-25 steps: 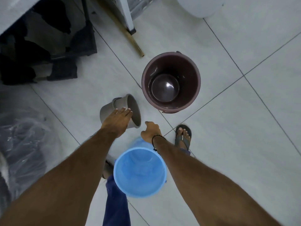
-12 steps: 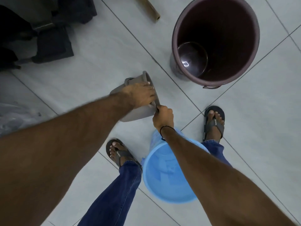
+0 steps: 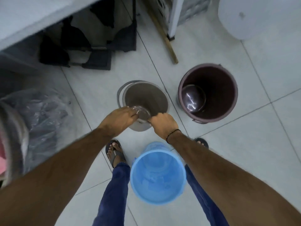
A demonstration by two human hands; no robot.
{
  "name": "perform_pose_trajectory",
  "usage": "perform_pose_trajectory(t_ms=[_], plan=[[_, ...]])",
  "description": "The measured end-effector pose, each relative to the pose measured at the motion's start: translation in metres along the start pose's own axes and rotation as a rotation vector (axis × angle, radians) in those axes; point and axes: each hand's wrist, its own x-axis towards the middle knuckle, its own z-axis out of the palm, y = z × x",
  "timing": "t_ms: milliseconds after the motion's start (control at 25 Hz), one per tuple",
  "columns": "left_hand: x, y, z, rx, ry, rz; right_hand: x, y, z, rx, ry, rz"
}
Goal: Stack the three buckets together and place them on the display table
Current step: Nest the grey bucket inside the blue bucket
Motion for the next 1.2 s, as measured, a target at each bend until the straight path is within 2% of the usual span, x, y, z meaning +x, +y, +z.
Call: perform_pose_trajectory(t_ms=[240, 360, 440, 600, 800, 1000, 1120, 1200], plan=[[-0.1, 0.103, -0.131, -0.229, 0.11, -0.403, -0.123, -0.023, -0.131, -0.182, -0.051, -0.221], [-0.148, 0.165, -0.16, -0.286, 0.153, -0.531, -0.185, -0.037, -0.156, -0.272, -0.085, -0.367], [-0.174, 0.208, -0.157, -0.325, 0.12, -0.595, -0.219, -0.046, -0.153, -0.346, -0.135, -0.466], [-0.201, 0.291, -0.1, -0.401, 0.057, -0.643, -0.261, -0.048, -0.097, -0.458, -0.298, -0.607], [-0.176, 0.37, 0.013, -0.582, 0.088, -0.733, -0.278, -0.03, 0.024, -0.528, -0.4, -0.631], [-0.131, 0.402, 0.116, -0.582, 0.032, -0.773, -0.247, -0.013, 0.123, -0.558, -0.395, -0.609], [-0.114, 0.406, 0.154, -0.644, -0.006, -0.798, -0.232, -0.001, 0.149, -0.58, -0.397, -0.587], [-0.113, 0.411, 0.166, -0.766, 0.048, -0.877, -0.225, 0.005, 0.151, -0.521, -0.395, -0.541]])
